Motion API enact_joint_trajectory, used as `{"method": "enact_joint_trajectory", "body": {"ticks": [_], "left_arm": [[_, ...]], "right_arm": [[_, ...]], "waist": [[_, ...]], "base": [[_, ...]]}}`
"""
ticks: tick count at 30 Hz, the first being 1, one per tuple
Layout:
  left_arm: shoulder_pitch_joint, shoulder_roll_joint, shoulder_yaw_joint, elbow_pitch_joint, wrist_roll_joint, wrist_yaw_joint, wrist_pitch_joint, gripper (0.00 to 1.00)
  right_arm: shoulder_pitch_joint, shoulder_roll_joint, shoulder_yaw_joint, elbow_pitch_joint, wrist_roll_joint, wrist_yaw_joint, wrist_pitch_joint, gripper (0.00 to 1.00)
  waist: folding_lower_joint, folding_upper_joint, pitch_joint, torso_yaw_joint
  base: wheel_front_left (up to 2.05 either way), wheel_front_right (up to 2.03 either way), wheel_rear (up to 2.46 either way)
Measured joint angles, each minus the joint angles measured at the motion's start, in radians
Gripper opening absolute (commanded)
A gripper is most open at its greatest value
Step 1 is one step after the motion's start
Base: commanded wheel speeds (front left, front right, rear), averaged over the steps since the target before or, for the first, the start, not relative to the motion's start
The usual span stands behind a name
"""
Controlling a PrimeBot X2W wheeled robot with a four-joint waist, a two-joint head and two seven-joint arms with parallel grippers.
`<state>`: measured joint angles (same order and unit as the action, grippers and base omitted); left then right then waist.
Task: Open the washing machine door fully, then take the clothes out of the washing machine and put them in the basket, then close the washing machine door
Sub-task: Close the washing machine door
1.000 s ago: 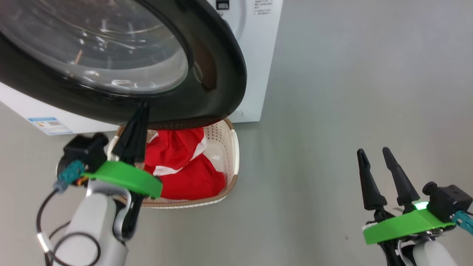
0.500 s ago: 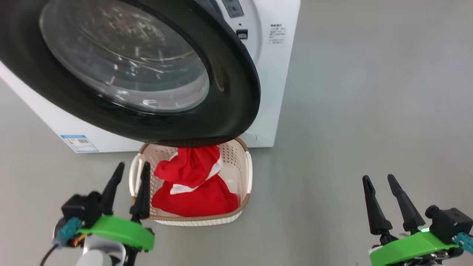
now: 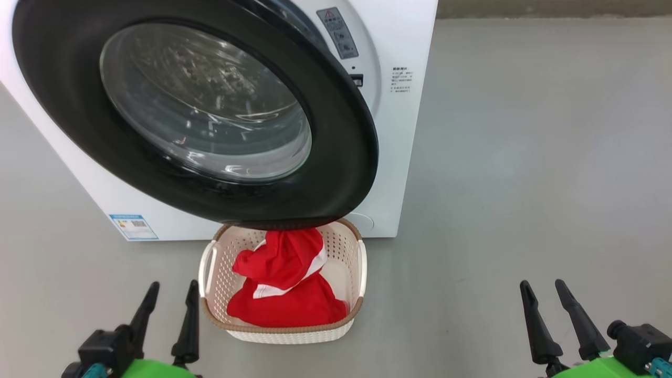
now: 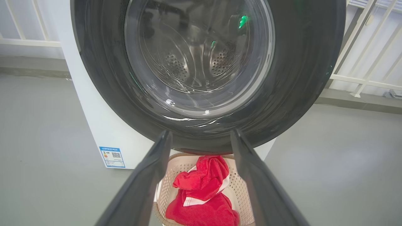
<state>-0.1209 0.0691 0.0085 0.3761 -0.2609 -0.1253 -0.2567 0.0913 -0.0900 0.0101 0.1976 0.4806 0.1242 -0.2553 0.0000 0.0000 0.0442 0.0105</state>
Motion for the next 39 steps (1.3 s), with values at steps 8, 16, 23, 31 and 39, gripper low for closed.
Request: {"method": "enact_joint_trajectory", "body": {"ticks": [8, 16, 23, 31, 39], "left_arm": [[0.065, -0.018, 0.05, -0.068, 0.036, 0.0, 0.0, 1.0], [0.135, -0.021, 0.084, -0.12, 0.058, 0.0, 0.0, 1.0], [0.144, -0.024, 0.088, -0.123, 0.058, 0.0, 0.0, 1.0], [0.144, -0.025, 0.088, -0.128, 0.056, 0.0, 0.0, 1.0], [0.144, -0.025, 0.074, -0.132, 0.041, 0.002, 0.0, 1.0]], "right_arm": [[0.017, -0.002, -0.019, -0.008, -0.008, 0.0, 0.0, 1.0], [0.043, -0.001, -0.03, -0.012, -0.014, 0.0, 0.0, 1.0], [0.046, 0.0, -0.032, -0.012, -0.015, 0.0, 0.0, 1.0], [0.046, 0.001, -0.032, -0.013, -0.016, 0.0, 0.0, 1.0], [0.039, 0.004, -0.03, -0.018, -0.016, 0.0, 0.0, 0.25]], "waist": [[0.0, 0.0, -0.016, 0.006], [0.0, 0.0, -0.024, 0.005], [0.0, 0.0, -0.024, 0.006], [0.0, 0.0, -0.021, 0.008], [0.0, 0.0, -0.007, 0.025]], "base": [[0.0, 0.0, 0.0], [0.0, 0.0, 0.0], [0.0, 0.0, 0.0], [0.0, 0.0, 0.0], [0.0, 0.0, 0.0]]}}
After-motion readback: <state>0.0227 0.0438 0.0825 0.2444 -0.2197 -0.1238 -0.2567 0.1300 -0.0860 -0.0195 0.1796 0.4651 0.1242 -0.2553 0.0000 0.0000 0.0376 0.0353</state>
